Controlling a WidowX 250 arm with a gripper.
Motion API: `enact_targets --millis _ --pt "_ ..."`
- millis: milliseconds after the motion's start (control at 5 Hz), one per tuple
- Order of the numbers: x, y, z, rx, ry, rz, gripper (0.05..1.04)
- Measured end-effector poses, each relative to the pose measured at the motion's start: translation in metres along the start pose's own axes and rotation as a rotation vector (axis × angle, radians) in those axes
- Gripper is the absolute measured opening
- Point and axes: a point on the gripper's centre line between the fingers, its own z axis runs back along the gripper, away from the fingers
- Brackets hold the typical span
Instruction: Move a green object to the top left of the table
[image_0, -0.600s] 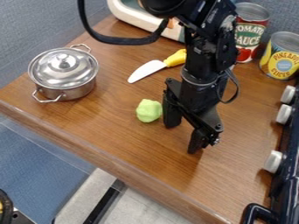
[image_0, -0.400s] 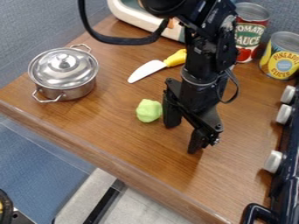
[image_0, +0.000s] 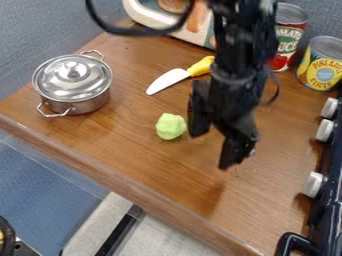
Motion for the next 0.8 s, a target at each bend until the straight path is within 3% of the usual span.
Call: enact_targets --millis 200,400,800 --pt "-0.010 0.015 0.024 0.016 -0.050 0.037 0.999" --pt "-0.030 0.040 0.036 0.101 -0.062 0.130 0.999" --pt "-0.037 0.070 0.003 0.101 0.003 0.216 0.999"
